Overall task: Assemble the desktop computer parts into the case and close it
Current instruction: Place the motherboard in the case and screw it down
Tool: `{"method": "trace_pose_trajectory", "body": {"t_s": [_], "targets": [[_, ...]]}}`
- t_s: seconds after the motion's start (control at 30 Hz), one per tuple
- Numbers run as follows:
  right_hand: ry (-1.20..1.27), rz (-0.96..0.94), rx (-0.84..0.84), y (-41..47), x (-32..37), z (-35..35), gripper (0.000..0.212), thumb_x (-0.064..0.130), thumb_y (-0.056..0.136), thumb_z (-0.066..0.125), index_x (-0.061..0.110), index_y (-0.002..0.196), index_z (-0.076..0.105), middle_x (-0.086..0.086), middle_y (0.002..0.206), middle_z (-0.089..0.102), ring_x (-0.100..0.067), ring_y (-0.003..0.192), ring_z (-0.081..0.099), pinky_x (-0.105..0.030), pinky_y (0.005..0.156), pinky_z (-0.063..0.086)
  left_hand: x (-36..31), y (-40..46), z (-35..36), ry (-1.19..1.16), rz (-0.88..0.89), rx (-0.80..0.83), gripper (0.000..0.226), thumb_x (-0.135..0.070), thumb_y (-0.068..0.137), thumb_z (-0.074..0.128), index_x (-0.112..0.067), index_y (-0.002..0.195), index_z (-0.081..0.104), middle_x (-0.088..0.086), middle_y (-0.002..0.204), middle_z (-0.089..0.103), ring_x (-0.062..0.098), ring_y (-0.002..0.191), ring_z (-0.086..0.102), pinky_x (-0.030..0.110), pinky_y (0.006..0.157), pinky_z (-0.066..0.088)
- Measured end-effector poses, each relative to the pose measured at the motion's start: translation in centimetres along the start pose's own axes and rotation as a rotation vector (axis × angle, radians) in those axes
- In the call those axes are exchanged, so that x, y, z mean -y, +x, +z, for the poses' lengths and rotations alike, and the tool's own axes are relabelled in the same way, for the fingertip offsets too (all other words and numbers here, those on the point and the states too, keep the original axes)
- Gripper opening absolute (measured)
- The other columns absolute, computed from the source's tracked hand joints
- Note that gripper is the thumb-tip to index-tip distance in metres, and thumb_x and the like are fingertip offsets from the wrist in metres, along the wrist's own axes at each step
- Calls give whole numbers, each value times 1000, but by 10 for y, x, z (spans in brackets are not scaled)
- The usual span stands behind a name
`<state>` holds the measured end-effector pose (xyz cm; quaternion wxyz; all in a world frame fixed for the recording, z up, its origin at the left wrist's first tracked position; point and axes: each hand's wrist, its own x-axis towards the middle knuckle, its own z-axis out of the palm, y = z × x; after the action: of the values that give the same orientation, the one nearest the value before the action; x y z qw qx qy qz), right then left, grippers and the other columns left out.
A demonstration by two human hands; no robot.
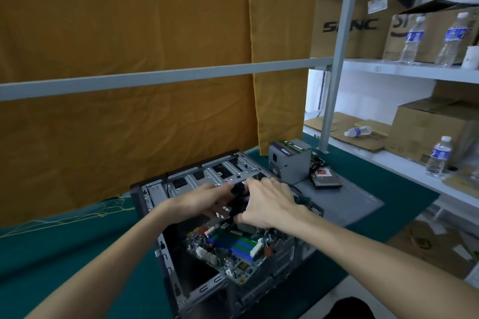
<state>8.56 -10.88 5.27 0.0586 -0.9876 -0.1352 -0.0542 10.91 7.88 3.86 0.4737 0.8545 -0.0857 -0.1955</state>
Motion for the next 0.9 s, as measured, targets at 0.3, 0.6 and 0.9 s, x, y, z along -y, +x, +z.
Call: {"method": "trace_pose_trajectory", "body": {"t_s": [0.3, 0.6, 0.9], "targets": [[72, 45, 40, 17, 2, 13, 93, 56, 72, 81, 10, 140, 37, -8, 110, 68, -31, 105, 63, -36, 67, 42, -2, 22, 16, -19, -59, 196, 75, -78, 78, 62, -6, 99, 68, 9, 89, 66, 20, 78, 57, 34, 76, 51], [671, 28, 372, 27, -71, -16, 84, 60, 69, 84, 27, 139, 50, 11, 121, 57, -11, 108, 62, -32, 91, 49, -5, 42, 16, 167, -116, 134, 57, -65, 76, 75, -15, 104, 73, -5, 93, 77, 9, 80, 71, 24, 68, 56], [401, 63, 221, 6, -126, 14, 49, 48, 98, 62, 8, 69, 64, 7, 52, 48, -11, 43, 39, -25, 52, 35, -8, 38, -11, 163, 3, 131, 52, -41, 81, 84, -22, 126, 64, -3, 119, 69, 12, 103, 69, 26, 80, 60]]}}
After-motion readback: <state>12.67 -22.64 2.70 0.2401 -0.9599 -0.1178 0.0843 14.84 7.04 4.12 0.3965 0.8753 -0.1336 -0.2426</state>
